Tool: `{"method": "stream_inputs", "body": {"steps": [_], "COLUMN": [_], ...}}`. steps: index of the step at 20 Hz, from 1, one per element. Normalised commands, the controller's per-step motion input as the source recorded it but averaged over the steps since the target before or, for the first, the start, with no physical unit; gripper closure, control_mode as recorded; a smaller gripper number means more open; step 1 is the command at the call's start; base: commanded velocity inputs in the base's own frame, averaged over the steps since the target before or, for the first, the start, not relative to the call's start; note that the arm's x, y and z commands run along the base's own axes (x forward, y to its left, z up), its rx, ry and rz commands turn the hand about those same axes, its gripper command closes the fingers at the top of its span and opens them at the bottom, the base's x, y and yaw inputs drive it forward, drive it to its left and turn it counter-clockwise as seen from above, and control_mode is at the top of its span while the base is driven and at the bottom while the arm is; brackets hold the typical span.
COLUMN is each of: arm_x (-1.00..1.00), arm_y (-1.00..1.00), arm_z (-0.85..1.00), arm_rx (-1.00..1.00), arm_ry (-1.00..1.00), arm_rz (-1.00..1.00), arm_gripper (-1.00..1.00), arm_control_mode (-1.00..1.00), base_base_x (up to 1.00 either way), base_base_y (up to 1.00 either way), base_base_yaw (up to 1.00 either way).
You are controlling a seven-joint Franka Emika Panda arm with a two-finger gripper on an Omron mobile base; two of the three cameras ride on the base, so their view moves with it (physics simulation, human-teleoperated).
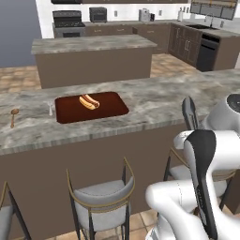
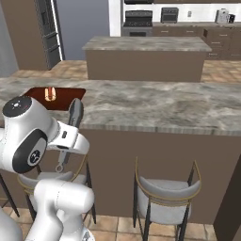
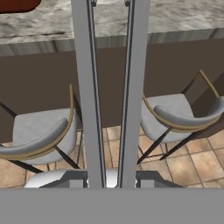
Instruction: Take the tongs from the drawer on the left and place them on the dining counter next to the tray containing the hot dog.
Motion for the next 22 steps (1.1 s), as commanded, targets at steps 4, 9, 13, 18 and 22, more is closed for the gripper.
{"method": "stream_inputs", "body": {"steps": [4,9,13,18,22], "arm_x": [0.0,0.0,-0.04,0.02,0.31], "arm_y": [0.0,0.0,0.0,0.04,0.12], "arm_z": [0.0,0.02,0.38,0.46,0.31], "arm_rx": [0.0,0.0,-0.05,-0.06,-0.03], "arm_ry": [0.0,-0.02,-0.19,-0.06,0.0], "arm_rz": [0.0,0.0,0.0,0.0,0.03], "arm_gripper": [1.0,1.0,1.0,1.0,1.0], "arm_control_mode": [1.0,-1.0,-1.0,-1.0,-1.0], "base_base_x": [0.24,0.0,0.0,0.0,0.0], "base_base_y": [0.19,0.0,0.0,0.0,0.0], "base_base_yaw": [-0.03,0.0,0.0,0.0,0.0]}}
